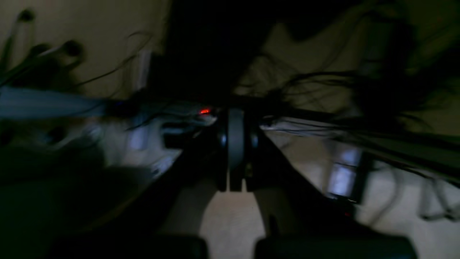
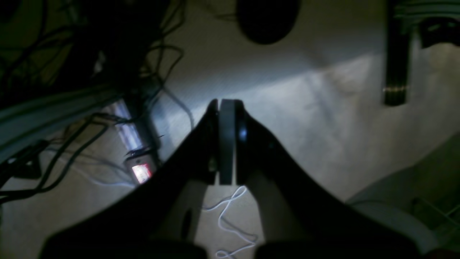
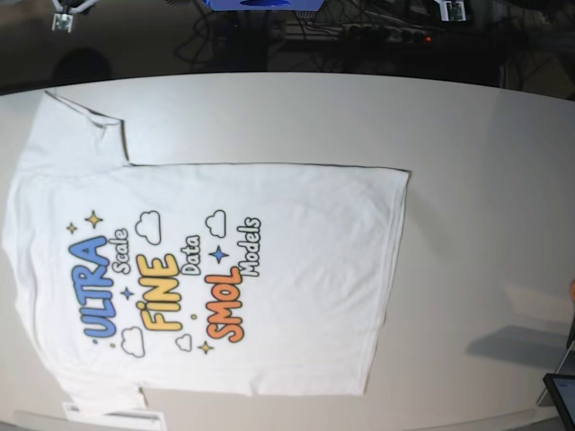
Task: Fold the T-shirt properly
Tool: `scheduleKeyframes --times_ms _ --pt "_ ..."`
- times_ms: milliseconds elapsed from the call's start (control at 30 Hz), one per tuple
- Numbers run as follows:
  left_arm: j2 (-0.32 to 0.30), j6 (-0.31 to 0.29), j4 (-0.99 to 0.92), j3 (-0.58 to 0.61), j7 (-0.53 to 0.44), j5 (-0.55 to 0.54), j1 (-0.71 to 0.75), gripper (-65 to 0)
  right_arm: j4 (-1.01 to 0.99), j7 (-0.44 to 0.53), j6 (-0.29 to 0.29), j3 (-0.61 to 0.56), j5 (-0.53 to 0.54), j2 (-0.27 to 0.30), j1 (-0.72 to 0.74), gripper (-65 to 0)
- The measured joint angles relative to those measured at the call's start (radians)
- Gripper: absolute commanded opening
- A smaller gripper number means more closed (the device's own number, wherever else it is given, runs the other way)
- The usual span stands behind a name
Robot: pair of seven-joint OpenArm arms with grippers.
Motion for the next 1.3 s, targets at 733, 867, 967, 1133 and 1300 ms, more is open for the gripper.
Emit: scheduleKeyframes --times_ms 733,867,967,1133,1300 --pt "-0.003 -0.053 0.439 -0.172 -0.202 0.113 0.005 -65.0 0.523 -0.222 0.039 0.147 0.002 0.003 0.109 -65.0" --pt "-0.002 -0.050 0.438 -0.193 -0.116 0.113 -0.027 -59.8 0.523 -0.246 0.253 0.167 0.000 0.005 0.177 -64.9" --pt "-0.004 -0.057 0.439 -0.179 -0.008 0.089 -0.107 -57.6 0.525 -0.286 0.340 0.232 0.001 -0.035 0.246 -64.7" --pt "-0.013 -0.113 0.438 -0.186 0.056 -0.069 -0.152 -57.3 0.530 -0.487 0.539 0.377 -0.005 -0.047 0.360 -56.9" --pt "-0.063 -0.290 0.439 -0.188 0.170 -0.158 -0.215 -57.1 0.531 -0.691 0.532 0.531 -0.001 -0.044 0.481 -45.6"
